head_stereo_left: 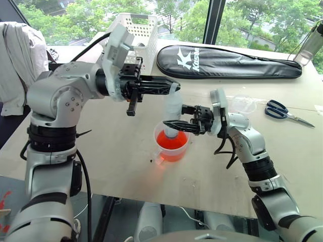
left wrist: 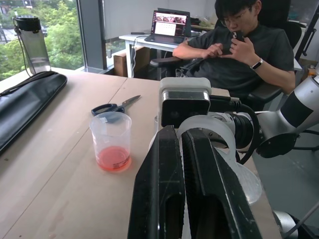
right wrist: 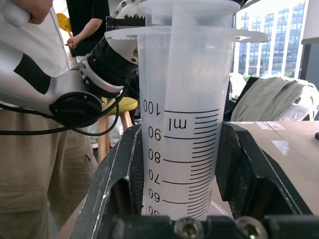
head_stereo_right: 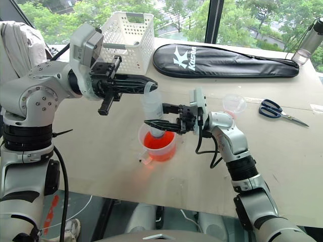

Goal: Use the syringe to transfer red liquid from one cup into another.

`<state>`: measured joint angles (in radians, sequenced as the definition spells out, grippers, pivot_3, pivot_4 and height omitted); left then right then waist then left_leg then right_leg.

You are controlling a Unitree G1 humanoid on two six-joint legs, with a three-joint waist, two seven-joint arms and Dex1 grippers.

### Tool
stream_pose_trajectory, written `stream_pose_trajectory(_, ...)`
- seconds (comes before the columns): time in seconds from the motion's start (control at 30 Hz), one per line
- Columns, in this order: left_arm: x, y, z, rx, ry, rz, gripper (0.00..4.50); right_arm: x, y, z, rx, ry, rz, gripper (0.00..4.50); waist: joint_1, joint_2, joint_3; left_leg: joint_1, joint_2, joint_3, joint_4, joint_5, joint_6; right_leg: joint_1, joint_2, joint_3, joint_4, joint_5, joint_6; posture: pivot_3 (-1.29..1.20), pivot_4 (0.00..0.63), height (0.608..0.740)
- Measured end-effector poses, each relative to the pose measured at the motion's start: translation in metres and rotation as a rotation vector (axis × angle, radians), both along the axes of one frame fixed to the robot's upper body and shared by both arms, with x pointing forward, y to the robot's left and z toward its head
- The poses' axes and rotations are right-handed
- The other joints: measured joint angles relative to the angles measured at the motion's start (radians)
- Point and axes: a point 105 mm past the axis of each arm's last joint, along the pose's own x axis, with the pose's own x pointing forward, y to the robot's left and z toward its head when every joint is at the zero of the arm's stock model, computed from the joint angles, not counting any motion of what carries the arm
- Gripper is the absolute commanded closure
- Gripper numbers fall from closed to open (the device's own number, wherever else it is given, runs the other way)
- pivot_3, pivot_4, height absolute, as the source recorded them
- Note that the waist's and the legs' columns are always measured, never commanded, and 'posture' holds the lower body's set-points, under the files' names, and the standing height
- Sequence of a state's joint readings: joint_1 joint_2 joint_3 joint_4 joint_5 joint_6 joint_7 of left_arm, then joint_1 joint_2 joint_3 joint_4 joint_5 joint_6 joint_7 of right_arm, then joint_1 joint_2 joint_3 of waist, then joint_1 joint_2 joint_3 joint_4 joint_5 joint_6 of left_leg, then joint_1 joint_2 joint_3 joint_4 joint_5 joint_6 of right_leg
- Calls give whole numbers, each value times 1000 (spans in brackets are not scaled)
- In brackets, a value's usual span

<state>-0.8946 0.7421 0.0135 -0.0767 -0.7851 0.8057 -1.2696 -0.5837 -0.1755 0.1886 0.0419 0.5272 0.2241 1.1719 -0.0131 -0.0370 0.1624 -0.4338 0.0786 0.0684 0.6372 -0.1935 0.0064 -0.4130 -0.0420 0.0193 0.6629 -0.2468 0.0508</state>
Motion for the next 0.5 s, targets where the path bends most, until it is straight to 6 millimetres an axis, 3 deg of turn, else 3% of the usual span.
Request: stream_pose_trajectory(0.5, 1, -1, -1, -4, 16, 1, 4500, 0, -2, -9, -31, 18, -14, 2956, 0, 0, 0, 0, 0, 0, 0, 0, 0, 0, 0, 0, 0, 0, 0, 0, 150, 724)
